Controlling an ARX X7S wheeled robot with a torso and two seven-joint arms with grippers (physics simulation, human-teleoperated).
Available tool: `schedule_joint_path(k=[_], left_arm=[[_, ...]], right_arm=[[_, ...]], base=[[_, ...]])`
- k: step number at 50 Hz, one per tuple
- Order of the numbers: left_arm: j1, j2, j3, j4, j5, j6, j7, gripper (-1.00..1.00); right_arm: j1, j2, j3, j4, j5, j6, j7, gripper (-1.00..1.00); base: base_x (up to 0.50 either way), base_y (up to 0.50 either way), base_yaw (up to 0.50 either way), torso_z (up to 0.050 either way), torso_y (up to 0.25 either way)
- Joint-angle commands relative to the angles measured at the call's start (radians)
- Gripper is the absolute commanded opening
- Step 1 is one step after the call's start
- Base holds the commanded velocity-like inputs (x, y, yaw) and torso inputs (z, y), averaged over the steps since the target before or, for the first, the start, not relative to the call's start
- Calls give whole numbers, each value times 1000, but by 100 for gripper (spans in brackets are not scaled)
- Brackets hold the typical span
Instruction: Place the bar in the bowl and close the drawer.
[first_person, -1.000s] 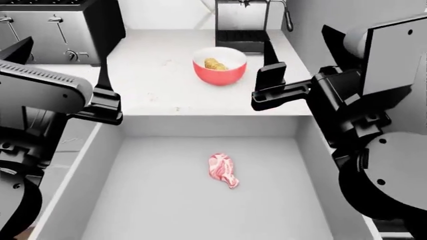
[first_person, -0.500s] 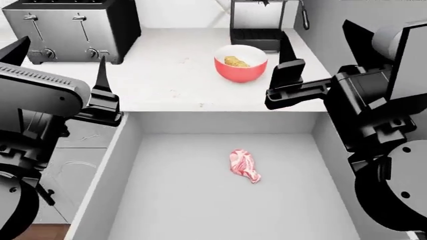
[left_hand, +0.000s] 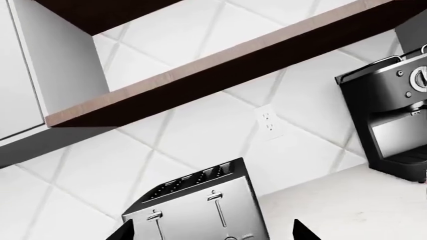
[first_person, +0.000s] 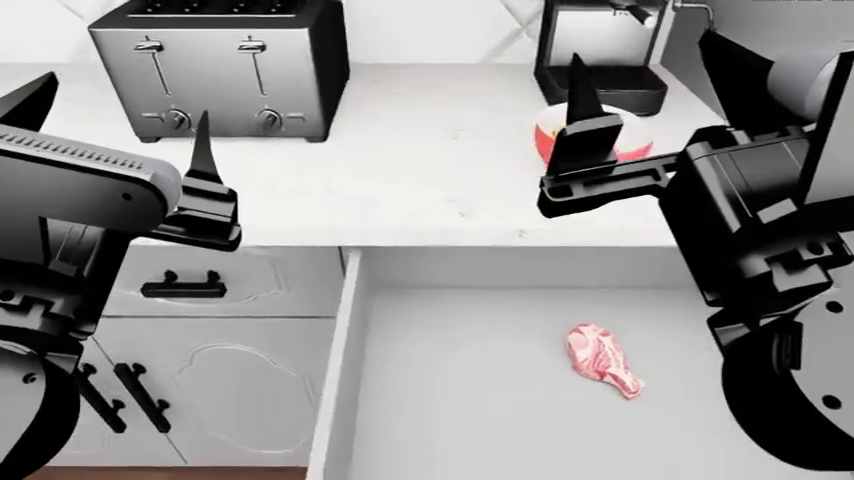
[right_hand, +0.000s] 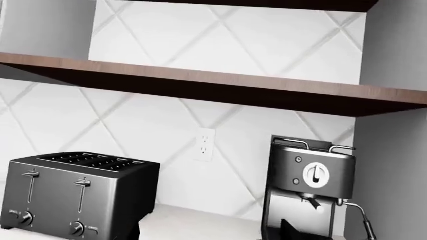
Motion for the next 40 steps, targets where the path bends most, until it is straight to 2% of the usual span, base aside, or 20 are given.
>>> schedule_joint_path(k=[1, 40], left_arm=[[13, -6, 3, -3, 6, 15, -5, 100], [9, -15, 1, -6, -8, 20, -15, 100]], right_arm=[[2, 5, 4, -9, 1, 7, 3, 100], [-13, 12, 15, -15, 7, 7, 26, 100]], base=[[159, 500, 0, 0, 0], [-5, 471, 0, 0, 0]])
